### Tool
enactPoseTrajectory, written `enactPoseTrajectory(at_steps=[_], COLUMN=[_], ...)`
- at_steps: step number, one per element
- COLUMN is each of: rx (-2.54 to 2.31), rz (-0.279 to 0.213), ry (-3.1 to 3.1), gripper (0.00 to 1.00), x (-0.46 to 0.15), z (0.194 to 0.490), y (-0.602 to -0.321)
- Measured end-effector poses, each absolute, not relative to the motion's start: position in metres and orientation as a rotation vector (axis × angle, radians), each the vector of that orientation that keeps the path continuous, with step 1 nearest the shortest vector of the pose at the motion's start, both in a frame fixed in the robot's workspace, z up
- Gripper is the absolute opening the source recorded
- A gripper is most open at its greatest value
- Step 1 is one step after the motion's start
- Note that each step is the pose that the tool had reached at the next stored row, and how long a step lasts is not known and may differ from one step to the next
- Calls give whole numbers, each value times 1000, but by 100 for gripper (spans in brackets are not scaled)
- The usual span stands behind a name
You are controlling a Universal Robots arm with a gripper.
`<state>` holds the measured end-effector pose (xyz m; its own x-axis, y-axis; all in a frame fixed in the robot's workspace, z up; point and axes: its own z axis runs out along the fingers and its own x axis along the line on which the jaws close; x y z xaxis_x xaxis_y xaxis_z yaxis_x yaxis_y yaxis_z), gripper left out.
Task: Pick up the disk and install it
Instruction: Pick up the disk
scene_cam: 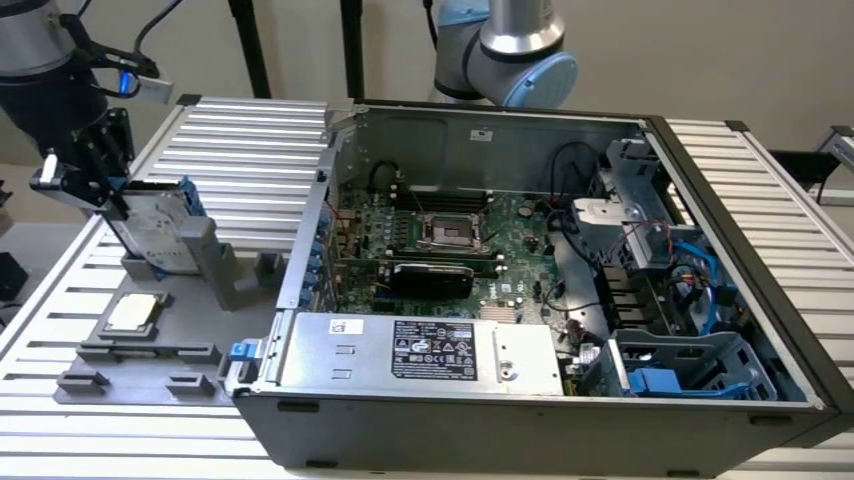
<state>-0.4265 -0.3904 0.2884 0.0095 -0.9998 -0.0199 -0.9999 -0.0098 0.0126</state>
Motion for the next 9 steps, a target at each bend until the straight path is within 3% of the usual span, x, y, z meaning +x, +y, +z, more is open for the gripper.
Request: enactPoseTrajectory(at_steps=[9], rx=[-2228], rz=[36], ry=[2207], gripper=[33], x=[-426], z=[288], y=[-390])
